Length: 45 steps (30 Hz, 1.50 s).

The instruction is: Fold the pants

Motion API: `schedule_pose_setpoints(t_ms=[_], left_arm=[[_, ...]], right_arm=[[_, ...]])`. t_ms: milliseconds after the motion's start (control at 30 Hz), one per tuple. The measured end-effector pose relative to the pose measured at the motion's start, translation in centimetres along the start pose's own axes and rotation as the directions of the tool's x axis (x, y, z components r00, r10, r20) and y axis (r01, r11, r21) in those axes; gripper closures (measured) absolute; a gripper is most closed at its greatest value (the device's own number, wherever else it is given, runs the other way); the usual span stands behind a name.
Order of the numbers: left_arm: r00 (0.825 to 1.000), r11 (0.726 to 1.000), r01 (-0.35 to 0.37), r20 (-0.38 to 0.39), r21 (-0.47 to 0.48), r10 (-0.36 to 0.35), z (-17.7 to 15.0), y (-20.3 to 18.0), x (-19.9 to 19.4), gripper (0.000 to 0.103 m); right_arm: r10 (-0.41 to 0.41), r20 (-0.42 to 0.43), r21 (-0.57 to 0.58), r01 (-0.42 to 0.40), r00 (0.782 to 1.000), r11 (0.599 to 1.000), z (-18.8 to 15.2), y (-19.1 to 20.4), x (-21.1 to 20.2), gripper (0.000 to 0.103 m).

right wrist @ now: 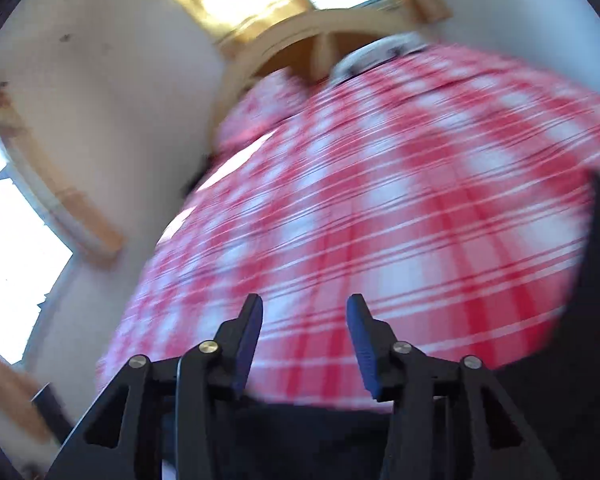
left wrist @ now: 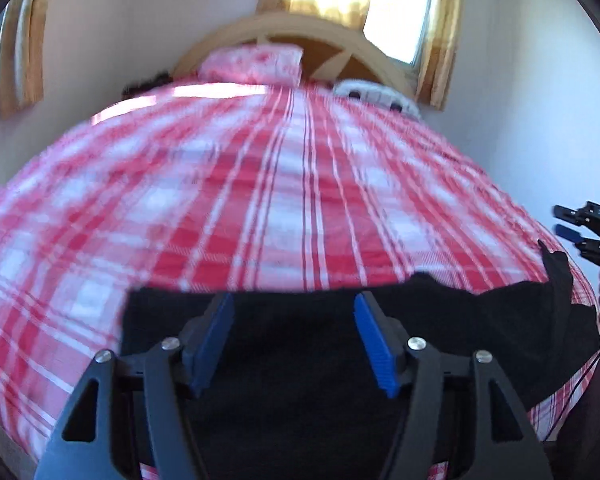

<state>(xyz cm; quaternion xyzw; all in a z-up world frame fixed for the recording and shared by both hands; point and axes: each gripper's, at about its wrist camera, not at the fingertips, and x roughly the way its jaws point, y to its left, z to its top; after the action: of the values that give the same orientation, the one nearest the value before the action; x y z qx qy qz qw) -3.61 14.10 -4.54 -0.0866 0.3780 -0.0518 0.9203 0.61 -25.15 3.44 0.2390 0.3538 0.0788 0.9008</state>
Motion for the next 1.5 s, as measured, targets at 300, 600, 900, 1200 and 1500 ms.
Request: schedule_pose_setpoints(t_ms=[300, 600, 900, 1200, 1500], left_arm=[[0.991, 0.994, -0.097, -0.083, 0.05, 0.101, -2.8, -1.1, 3.2, 0.032], [0.989, 0.992, -0.109, -0.097, 0.063, 0.115, -2.8, -1.1, 3.4, 0.029], [0.991, 0.995, -0.09, -0.094, 0.036, 0.094, -2.7, -0.9, 3.4, 0.026], [0.991, 0.996, -0.088, -0.099, 0.021, 0.089, -2.6, -0.9, 3.4, 0.025], [0.987, 0.992, -0.115, -0.104, 0.051, 0.12, -2.5, -1.4, 3.8, 0.022]], right_arm=[[-0.603, -0.093, -0.05, 0.601, 0.792, 0.798, 6.0, -14.9, 1.7, 0.057], [-0.8, -0.203, -0.142, 0.791, 0.565, 0.595, 7.5, -18.2, 9.6, 0.066], [-0.621, -0.086, 0.133, 0.626, 0.779, 0.768, 8.2, -18.1, -0.2, 0.099], [-0.273, 0.296, 0.44, 0.123, 0.915, 0.889, -0.6, -22.1, -21.2, 0.099], [-0.3, 0.314, 0.66, 0.02, 0.901, 0.751, -13.8, -29.3, -24.8, 0.099]])
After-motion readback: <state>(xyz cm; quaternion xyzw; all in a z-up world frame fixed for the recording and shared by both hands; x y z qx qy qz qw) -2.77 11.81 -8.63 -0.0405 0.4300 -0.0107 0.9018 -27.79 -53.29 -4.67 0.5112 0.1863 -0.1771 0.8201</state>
